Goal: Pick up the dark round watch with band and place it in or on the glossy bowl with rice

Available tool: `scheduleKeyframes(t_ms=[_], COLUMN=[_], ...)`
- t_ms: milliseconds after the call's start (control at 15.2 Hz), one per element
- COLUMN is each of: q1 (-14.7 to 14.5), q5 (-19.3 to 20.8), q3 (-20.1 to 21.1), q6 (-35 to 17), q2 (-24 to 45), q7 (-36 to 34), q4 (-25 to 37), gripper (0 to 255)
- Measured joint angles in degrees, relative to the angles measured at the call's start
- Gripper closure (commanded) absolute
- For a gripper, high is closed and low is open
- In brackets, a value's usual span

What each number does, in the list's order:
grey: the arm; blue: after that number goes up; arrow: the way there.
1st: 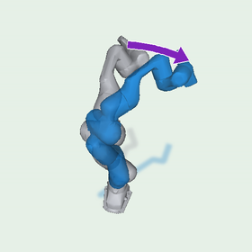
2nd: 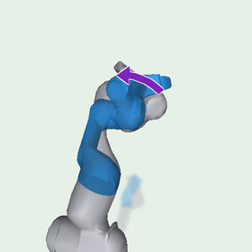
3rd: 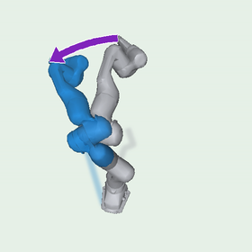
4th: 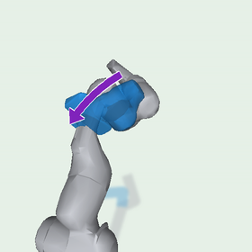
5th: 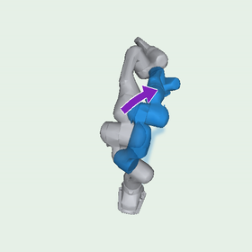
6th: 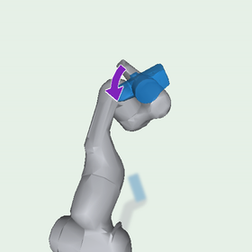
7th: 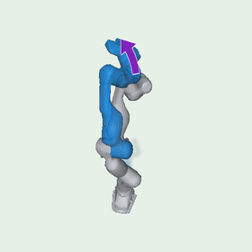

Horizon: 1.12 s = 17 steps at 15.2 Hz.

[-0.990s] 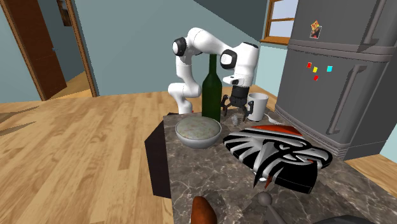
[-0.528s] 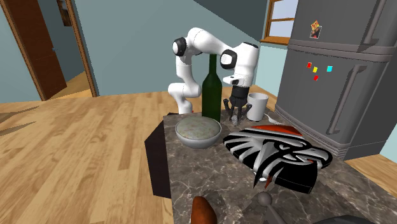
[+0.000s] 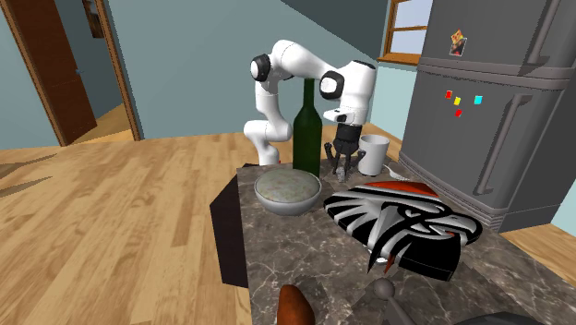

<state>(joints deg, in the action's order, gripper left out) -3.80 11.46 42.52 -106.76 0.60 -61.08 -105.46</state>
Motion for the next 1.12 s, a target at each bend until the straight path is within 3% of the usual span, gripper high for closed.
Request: scheduleKeyframes(t_ms=[1122], q1=[-0.4], q5=[0.1], q3=[0.4], q6=[12.7], q2=[0.8], q7=[1.8], q4=[13.4], gripper=[255])
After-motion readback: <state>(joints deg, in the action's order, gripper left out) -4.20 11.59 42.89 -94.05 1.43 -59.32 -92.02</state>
